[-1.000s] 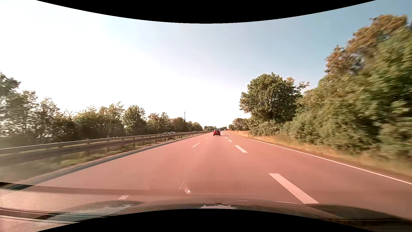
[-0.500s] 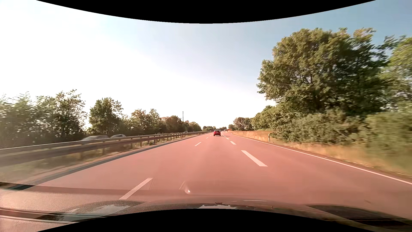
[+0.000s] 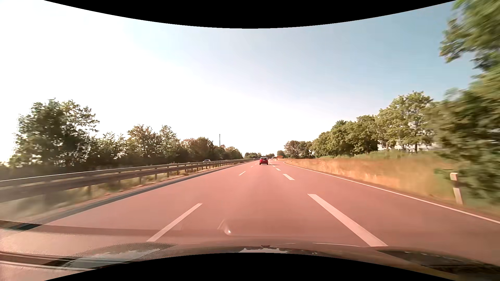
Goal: Follow the waypoints while adhering to traffic rules and regulations
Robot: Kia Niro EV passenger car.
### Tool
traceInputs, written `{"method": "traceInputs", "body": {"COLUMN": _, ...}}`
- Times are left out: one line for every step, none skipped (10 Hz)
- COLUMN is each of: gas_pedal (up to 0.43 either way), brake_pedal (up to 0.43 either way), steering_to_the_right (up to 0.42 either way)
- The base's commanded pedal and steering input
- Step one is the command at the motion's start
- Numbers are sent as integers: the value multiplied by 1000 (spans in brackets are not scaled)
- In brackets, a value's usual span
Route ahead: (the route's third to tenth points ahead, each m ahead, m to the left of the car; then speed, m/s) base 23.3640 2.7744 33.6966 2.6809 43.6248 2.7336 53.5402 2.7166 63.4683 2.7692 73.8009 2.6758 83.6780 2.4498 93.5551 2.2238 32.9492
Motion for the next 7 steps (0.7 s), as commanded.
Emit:
{"method": "traceInputs", "body": {"gas_pedal": 228, "brake_pedal": 6, "steering_to_the_right": 1}}
{"method": "traceInputs", "body": {"gas_pedal": 228, "brake_pedal": 6, "steering_to_the_right": 0}}
{"method": "traceInputs", "body": {"gas_pedal": 228, "brake_pedal": 6, "steering_to_the_right": 1}}
{"method": "traceInputs", "body": {"gas_pedal": 240, "brake_pedal": 6, "steering_to_the_right": 1}}
{"method": "traceInputs", "body": {"gas_pedal": 240, "brake_pedal": 6, "steering_to_the_right": 1}}
{"method": "traceInputs", "body": {"gas_pedal": 240, "brake_pedal": 6, "steering_to_the_right": 1}}
{"method": "traceInputs", "body": {"gas_pedal": 248, "brake_pedal": 6, "steering_to_the_right": 1}}
